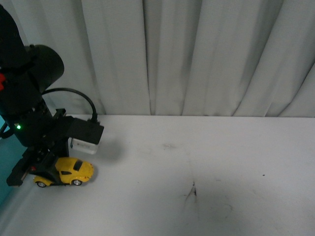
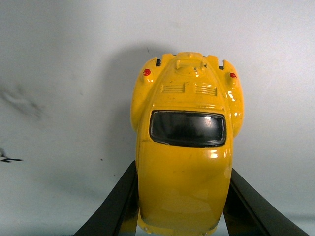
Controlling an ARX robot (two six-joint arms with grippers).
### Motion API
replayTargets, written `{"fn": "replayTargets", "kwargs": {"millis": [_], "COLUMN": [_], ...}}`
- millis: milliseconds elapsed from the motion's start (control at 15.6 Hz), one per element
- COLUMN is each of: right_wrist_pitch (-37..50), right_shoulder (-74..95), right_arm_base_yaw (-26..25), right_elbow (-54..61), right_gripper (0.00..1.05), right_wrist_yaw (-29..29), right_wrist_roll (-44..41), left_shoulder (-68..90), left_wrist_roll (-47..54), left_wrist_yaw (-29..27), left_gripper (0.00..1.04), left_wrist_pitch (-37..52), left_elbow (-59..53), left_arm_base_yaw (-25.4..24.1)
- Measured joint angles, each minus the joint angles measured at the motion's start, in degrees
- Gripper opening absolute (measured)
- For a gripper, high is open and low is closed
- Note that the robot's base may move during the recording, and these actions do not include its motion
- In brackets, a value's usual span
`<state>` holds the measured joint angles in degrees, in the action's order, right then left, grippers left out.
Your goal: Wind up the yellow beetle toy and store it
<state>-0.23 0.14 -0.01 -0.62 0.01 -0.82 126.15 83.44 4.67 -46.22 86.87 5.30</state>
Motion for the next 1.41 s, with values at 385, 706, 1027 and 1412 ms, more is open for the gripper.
{"fn": "replayTargets", "kwargs": {"millis": [385, 706, 1027, 1412], "right_wrist_pitch": [0.0, 0.0, 0.0, 0.0], "right_shoulder": [0.0, 0.0, 0.0, 0.0], "right_arm_base_yaw": [0.0, 0.0, 0.0, 0.0], "right_elbow": [0.0, 0.0, 0.0, 0.0], "right_gripper": [0.98, 0.98, 0.98, 0.98], "right_wrist_yaw": [0.0, 0.0, 0.0, 0.0], "right_wrist_roll": [0.0, 0.0, 0.0, 0.0], "left_shoulder": [-25.1, -28.6, -21.6, -13.9], "left_wrist_roll": [-14.7, -35.8, -46.2, -50.6], "left_wrist_yaw": [13.6, 3.8, -3.5, -5.7], "left_gripper": [0.41, 0.4, 0.4, 0.4], "left_wrist_pitch": [4.0, 17.0, 26.9, 34.4], "left_elbow": [0.2, -12.9, -21.9, -23.7], "left_arm_base_yaw": [-11.9, -24.3, -28.4, -28.4]}}
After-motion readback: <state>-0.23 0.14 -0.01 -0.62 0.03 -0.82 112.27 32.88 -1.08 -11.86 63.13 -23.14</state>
